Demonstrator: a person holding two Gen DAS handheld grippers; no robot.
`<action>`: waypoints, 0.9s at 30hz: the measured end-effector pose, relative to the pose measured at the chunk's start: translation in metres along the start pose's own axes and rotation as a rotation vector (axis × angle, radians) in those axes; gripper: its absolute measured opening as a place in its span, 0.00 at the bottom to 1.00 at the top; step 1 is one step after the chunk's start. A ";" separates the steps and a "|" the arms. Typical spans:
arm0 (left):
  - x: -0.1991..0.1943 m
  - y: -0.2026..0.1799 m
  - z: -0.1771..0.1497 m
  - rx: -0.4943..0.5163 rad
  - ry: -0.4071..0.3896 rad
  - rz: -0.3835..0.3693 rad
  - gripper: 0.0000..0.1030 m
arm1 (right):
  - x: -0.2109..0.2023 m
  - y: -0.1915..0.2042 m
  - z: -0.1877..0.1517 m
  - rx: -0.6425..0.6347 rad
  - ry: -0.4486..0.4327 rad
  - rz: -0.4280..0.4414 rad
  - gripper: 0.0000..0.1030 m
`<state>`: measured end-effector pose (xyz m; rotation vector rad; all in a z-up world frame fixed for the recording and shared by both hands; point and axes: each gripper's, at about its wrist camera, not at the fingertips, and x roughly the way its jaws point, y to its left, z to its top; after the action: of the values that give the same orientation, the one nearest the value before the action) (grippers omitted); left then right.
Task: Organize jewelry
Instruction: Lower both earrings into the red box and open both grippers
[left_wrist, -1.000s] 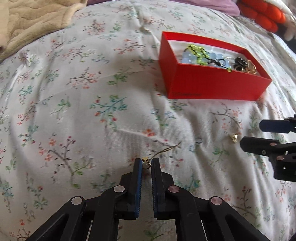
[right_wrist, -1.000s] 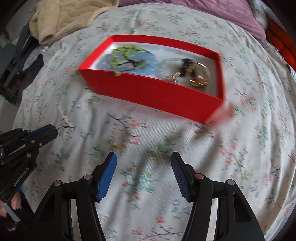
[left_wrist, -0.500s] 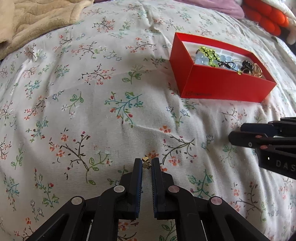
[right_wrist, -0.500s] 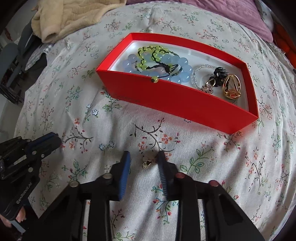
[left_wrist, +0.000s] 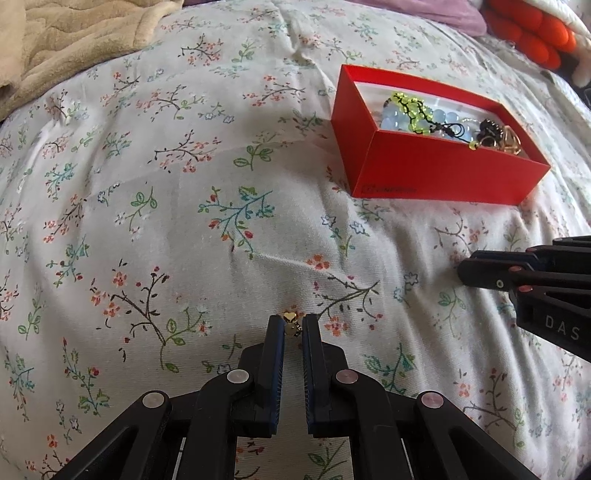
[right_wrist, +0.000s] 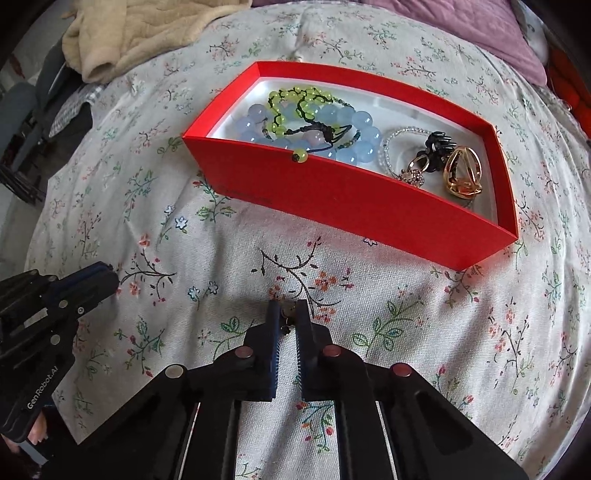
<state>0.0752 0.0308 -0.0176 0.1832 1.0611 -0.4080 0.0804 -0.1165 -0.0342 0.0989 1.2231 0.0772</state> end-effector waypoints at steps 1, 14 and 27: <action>-0.001 0.000 0.000 0.000 -0.002 -0.001 0.05 | -0.002 -0.001 0.000 0.001 -0.003 0.004 0.07; -0.012 -0.004 0.010 -0.004 -0.038 -0.015 0.05 | -0.036 -0.023 -0.005 0.037 -0.062 0.032 0.07; -0.027 -0.020 0.036 -0.022 -0.096 -0.054 0.04 | -0.071 -0.044 0.001 0.101 -0.141 0.065 0.07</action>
<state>0.0846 0.0070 0.0243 0.1141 0.9776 -0.4492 0.0571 -0.1684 0.0274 0.2293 1.0825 0.0640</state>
